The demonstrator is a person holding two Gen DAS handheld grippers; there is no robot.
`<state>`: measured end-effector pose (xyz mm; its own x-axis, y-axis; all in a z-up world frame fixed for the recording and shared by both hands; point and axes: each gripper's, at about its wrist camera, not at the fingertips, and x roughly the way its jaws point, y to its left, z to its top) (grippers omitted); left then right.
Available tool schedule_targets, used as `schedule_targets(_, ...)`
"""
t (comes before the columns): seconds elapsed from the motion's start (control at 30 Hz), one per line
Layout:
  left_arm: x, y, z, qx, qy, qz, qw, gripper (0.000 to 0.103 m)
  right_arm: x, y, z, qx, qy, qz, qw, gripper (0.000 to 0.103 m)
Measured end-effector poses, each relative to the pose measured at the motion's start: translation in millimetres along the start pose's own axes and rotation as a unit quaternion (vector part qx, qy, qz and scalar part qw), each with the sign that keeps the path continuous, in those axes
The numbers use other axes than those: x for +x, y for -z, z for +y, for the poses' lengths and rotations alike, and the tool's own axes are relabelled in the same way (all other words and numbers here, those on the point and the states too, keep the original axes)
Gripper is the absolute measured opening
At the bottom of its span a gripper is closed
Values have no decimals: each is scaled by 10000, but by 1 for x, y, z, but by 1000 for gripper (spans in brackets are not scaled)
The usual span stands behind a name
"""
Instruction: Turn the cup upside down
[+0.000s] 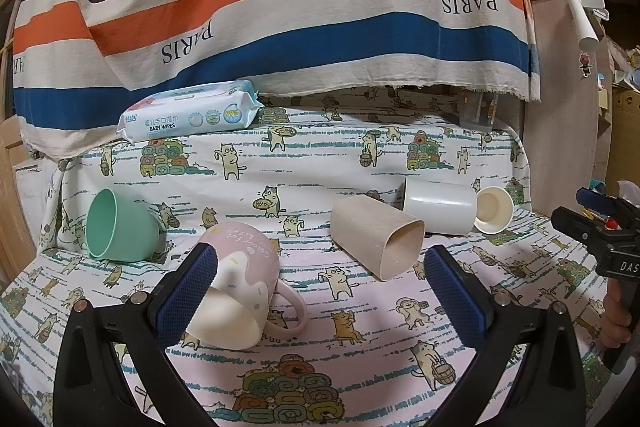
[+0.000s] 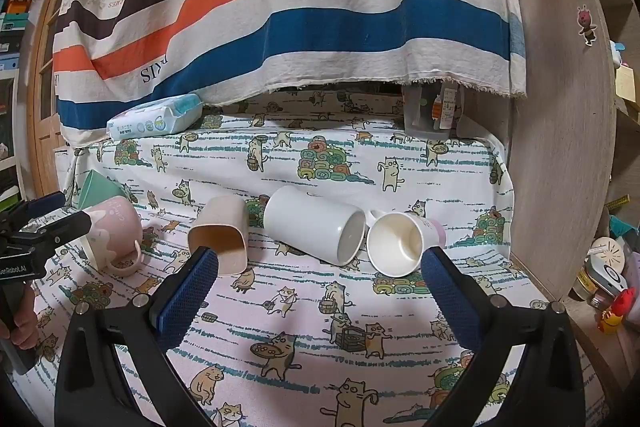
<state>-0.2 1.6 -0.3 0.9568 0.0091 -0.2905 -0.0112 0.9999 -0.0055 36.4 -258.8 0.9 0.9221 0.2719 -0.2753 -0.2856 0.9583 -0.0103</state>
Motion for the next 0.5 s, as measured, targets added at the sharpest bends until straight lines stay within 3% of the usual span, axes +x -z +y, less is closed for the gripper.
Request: schedule_targets(0.5, -1, -1, -1, 53, -3, -4, 10000, 103, 0, 1, 0, 17, 34, -2, 10000, 102)
